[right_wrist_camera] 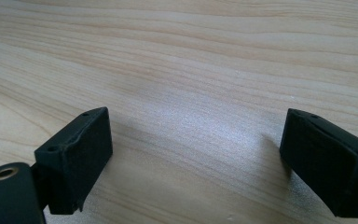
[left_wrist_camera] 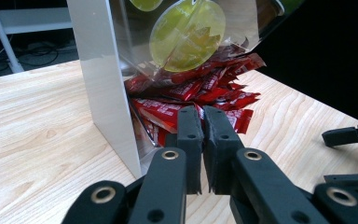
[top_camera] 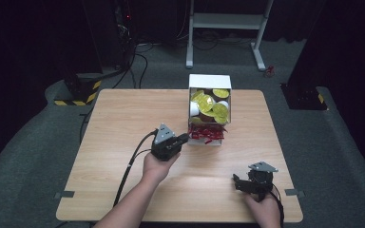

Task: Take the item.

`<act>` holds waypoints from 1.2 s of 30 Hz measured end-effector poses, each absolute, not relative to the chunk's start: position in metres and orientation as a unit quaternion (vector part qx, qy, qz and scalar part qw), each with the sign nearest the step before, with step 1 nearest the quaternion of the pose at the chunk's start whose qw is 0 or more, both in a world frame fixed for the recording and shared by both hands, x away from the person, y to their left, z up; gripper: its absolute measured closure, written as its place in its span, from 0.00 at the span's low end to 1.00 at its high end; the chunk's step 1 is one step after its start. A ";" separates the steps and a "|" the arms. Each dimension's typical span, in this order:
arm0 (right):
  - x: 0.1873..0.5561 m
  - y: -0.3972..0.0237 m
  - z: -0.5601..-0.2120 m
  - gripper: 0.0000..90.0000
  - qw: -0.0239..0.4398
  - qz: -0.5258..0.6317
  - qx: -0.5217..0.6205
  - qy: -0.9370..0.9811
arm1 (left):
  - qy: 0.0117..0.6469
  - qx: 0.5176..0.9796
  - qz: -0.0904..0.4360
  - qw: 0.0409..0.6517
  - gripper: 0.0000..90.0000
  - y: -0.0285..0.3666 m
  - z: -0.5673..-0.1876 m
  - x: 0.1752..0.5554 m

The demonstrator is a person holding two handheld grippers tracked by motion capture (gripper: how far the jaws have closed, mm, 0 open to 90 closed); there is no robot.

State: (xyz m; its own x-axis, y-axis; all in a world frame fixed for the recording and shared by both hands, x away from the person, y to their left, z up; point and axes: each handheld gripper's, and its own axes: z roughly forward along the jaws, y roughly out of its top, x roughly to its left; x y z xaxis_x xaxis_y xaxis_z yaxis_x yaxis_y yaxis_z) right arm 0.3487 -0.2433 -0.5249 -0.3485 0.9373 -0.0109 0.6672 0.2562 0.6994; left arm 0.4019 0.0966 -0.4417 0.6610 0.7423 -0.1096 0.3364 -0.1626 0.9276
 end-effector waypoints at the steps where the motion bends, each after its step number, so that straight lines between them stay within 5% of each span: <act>1: 0.349 -0.243 -0.525 0.10 0.220 0.307 0.527 0.761 | 0.366 0.738 0.189 0.535 0.95 0.097 -0.442 0.401; 36: 0.349 -0.244 -0.525 0.10 0.221 0.308 0.524 0.763 | 0.336 0.727 0.192 0.566 0.96 0.101 -0.418 0.377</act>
